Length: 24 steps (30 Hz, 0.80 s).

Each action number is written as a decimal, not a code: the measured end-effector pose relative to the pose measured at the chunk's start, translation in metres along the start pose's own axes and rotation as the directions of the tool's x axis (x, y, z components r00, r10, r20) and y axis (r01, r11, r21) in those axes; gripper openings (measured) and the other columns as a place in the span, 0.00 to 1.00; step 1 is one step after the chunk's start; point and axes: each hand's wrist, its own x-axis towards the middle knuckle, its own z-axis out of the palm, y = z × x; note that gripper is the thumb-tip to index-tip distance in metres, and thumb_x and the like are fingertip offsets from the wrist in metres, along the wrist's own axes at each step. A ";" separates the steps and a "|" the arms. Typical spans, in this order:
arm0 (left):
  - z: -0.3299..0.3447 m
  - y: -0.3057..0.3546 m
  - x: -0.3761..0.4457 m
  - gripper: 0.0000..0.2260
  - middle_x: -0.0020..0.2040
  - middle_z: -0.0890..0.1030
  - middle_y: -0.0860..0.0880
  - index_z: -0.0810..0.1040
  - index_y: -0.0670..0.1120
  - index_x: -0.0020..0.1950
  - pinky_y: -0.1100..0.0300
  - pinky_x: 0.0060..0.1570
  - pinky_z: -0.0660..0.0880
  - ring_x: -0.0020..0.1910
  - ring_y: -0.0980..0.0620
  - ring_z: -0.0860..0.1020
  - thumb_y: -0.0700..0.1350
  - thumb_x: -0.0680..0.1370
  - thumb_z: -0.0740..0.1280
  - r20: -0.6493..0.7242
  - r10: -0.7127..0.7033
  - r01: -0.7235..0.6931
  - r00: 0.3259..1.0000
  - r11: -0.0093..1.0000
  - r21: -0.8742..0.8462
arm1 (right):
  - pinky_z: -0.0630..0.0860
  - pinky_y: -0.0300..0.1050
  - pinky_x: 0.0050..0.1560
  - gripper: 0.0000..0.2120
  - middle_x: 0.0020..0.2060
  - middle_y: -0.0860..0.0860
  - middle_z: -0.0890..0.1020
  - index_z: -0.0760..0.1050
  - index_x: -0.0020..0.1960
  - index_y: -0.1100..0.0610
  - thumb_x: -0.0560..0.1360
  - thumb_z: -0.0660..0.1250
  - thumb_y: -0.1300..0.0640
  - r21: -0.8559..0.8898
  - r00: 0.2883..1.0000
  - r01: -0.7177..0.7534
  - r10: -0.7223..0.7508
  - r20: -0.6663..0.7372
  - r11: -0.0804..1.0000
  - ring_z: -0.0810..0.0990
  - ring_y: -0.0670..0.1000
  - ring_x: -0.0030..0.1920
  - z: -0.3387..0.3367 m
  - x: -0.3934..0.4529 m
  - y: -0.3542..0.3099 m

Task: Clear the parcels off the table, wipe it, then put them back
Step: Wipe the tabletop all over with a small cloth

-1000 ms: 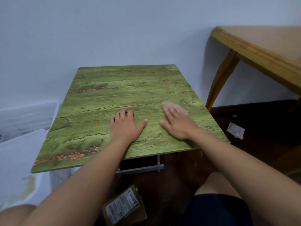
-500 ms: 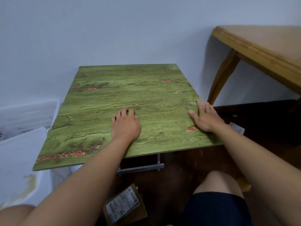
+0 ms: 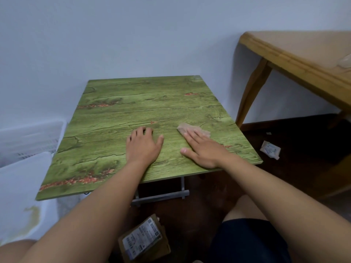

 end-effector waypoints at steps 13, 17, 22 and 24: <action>-0.001 0.001 0.000 0.32 0.70 0.70 0.44 0.71 0.47 0.68 0.46 0.66 0.64 0.69 0.43 0.66 0.69 0.76 0.53 0.014 -0.004 0.003 1.000 0.999 0.032 | 0.42 0.53 0.75 0.41 0.78 0.55 0.40 0.34 0.79 0.54 0.76 0.38 0.30 0.081 0.880 -0.471 0.475 -0.030 0.878 0.39 0.55 0.78 -0.006 -0.030 0.057; -0.001 0.002 0.000 0.24 0.69 0.71 0.44 0.71 0.46 0.68 0.47 0.66 0.64 0.68 0.43 0.67 0.61 0.80 0.54 0.001 0.000 0.000 1.000 1.000 0.020 | 0.43 0.51 0.73 0.39 0.78 0.51 0.40 0.33 0.78 0.51 0.76 0.38 0.30 0.000 0.969 -0.246 0.245 -0.031 0.969 0.41 0.53 0.78 0.001 -0.035 0.007; -0.002 0.001 -0.001 0.17 0.68 0.72 0.44 0.72 0.46 0.67 0.48 0.64 0.63 0.66 0.43 0.68 0.49 0.81 0.54 -0.012 -0.002 0.002 1.000 1.000 -0.028 | 0.38 0.45 0.74 0.37 0.79 0.49 0.41 0.36 0.79 0.49 0.78 0.42 0.32 -0.042 0.999 0.000 -0.001 -0.042 0.999 0.38 0.47 0.78 0.012 -0.037 -0.024; -0.002 0.000 -0.002 0.17 0.67 0.72 0.44 0.73 0.46 0.67 0.48 0.64 0.64 0.66 0.43 0.68 0.47 0.81 0.54 -0.012 0.009 -0.009 1.000 0.999 -0.032 | 0.39 0.45 0.74 0.34 0.79 0.49 0.42 0.33 0.76 0.46 0.79 0.43 0.33 -0.029 0.999 0.011 -0.012 -0.049 1.000 0.39 0.46 0.78 0.011 -0.040 -0.019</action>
